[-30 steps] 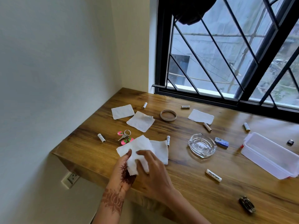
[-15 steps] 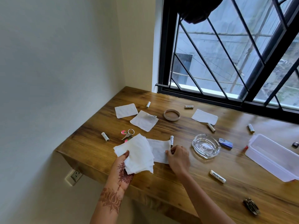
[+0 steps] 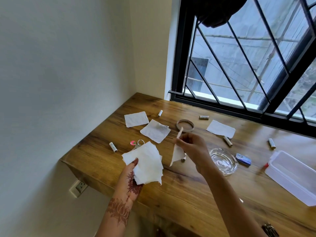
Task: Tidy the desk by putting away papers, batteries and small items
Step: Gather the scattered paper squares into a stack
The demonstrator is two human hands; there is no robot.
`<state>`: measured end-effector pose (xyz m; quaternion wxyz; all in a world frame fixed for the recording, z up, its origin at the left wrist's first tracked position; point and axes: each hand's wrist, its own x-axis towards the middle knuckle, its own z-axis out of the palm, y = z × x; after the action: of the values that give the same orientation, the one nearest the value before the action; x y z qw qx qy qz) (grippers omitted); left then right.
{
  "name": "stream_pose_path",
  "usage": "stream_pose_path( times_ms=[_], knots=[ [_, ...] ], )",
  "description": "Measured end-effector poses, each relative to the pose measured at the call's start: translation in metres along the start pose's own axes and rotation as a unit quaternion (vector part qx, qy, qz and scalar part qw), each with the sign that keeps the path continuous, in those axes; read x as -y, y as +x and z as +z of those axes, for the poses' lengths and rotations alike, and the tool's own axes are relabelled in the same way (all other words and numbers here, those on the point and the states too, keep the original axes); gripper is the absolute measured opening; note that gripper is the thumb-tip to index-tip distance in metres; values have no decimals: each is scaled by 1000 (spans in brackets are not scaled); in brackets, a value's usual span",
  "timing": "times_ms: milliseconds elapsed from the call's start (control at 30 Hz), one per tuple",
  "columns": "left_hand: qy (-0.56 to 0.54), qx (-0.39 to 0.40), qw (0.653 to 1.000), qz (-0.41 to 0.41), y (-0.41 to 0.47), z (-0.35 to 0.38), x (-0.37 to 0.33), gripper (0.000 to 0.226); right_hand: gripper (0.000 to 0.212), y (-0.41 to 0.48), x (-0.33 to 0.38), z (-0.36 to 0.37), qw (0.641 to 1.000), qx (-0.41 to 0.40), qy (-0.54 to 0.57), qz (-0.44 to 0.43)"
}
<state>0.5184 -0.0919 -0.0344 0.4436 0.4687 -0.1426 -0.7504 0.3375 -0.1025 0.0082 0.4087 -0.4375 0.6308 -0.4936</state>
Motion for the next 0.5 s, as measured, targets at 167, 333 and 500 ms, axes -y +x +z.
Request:
stream_pose_path(
  times_ms=[167,333,500],
  knots=[
    [-16,22,1000,-3,7,11,-6,29,8,0,15,39,974,119,-171,-84],
    [-2,47,999,10,23,10,-16,60,10,2,-4,78,952,180,-220,-111],
    [-5,-18,999,-45,43,13,-37,55,22,15,-12,92,953,184,-205,-128]
  ],
)
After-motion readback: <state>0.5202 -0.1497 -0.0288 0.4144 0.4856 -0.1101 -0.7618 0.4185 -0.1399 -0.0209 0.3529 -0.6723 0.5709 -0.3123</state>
